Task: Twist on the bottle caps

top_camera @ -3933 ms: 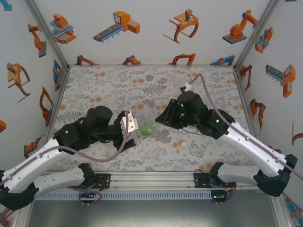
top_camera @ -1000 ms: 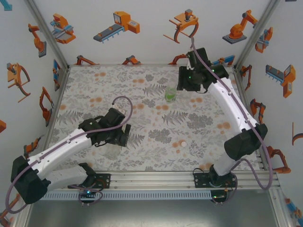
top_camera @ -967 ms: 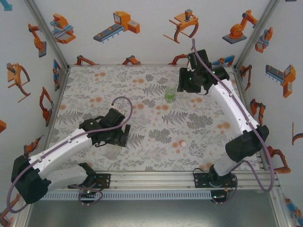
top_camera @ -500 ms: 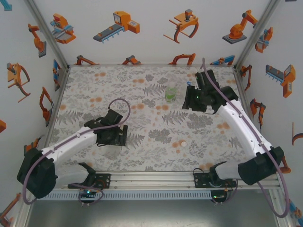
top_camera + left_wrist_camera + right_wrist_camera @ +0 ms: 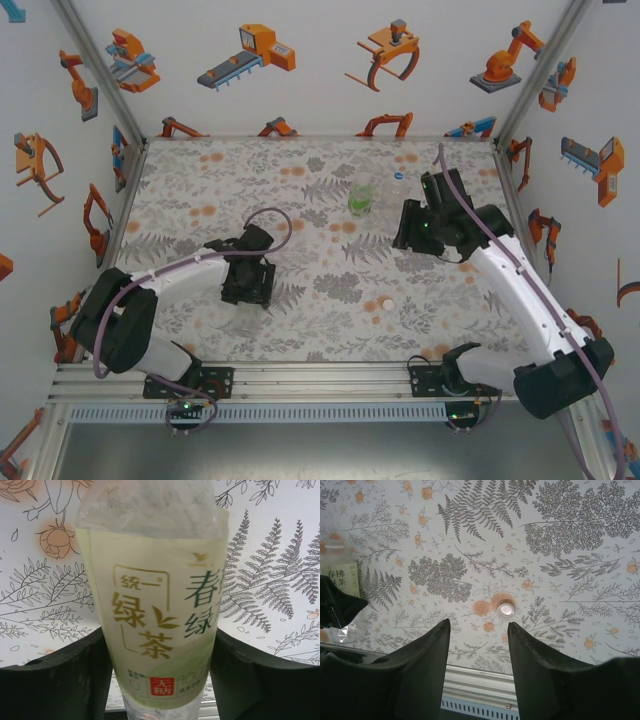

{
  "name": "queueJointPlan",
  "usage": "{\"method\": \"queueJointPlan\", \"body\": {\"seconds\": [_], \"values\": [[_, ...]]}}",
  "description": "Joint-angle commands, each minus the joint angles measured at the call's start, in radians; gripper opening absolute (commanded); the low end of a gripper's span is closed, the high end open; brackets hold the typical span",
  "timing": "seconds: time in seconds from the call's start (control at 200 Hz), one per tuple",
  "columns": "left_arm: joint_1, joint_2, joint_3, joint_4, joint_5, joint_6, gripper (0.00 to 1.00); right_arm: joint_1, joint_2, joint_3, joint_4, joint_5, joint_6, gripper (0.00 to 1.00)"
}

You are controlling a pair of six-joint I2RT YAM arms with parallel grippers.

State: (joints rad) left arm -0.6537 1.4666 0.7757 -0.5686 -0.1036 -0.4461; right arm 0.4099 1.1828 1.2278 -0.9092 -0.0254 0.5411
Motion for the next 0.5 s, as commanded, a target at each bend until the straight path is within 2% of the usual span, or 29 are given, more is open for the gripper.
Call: {"method": "queueJointPlan", "body": {"seconds": [0.0, 0.265, 0.496], "values": [[0.003, 0.010, 0.014, -0.004, 0.025, 0.002, 0.59, 0.003, -0.031, -0.013, -0.019, 0.021, 0.025, 0.48], [0.003, -0.032, 0.007, 0.000, 0.035, -0.002, 0.46, 0.004, -0.067, -0.050, -0.042, 0.004, 0.070, 0.46], [0.003, -0.166, 0.046, -0.030, 0.051, 0.020, 0.42, 0.028, -0.107, -0.148, -0.031, -0.037, 0.128, 0.44]]}}
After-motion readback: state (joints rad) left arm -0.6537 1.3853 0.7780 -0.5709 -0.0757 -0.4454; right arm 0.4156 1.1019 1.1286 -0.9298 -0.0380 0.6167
